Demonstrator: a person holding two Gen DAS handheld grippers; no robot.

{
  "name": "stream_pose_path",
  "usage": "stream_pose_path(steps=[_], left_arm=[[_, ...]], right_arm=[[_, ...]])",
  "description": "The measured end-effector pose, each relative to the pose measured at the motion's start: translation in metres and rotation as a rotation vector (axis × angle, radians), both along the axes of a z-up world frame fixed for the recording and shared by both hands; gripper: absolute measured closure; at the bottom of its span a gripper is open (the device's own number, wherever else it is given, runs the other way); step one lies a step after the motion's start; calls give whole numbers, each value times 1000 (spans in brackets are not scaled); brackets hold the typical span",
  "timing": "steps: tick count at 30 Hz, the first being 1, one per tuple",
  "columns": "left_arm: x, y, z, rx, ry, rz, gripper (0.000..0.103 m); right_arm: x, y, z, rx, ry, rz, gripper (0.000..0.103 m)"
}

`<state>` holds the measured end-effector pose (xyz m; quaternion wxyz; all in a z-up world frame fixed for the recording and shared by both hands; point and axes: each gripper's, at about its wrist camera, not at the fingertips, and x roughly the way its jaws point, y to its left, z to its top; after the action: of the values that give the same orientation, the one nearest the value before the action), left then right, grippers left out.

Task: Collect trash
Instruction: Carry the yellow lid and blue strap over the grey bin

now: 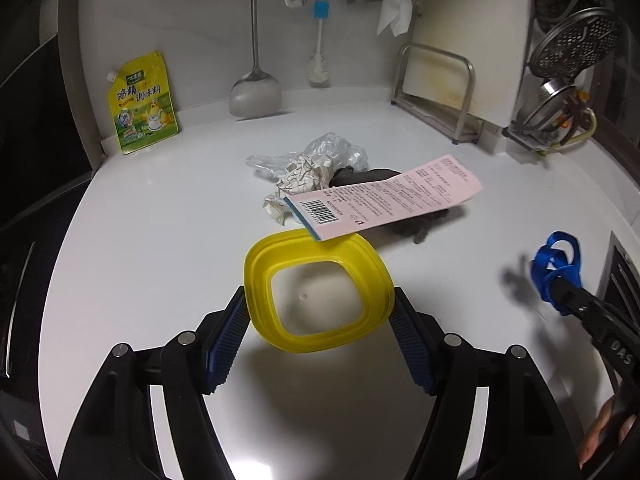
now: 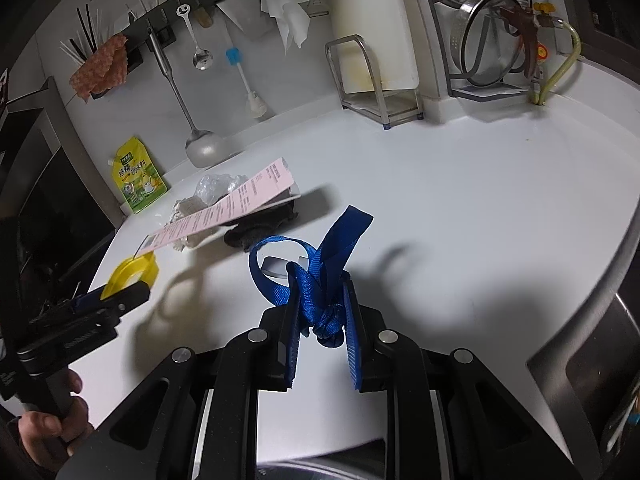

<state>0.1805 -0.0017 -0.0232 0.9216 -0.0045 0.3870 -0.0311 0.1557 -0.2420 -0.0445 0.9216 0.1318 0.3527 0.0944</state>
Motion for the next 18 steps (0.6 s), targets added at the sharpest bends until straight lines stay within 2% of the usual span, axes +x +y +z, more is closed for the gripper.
stream_pose_path(steps=[6, 10, 18], left_arm=[[-41, 1, 16, -27, -43, -48, 36], [-69, -4, 23, -16, -74, -82, 36], [-116, -1, 23, -18, -95, -102, 36]], right_arm=[[-34, 3, -2, 1, 9, -27, 84], [-62, 8, 0, -17, 4, -35, 84], [-116, 21, 9, -37, -20, -30, 84]])
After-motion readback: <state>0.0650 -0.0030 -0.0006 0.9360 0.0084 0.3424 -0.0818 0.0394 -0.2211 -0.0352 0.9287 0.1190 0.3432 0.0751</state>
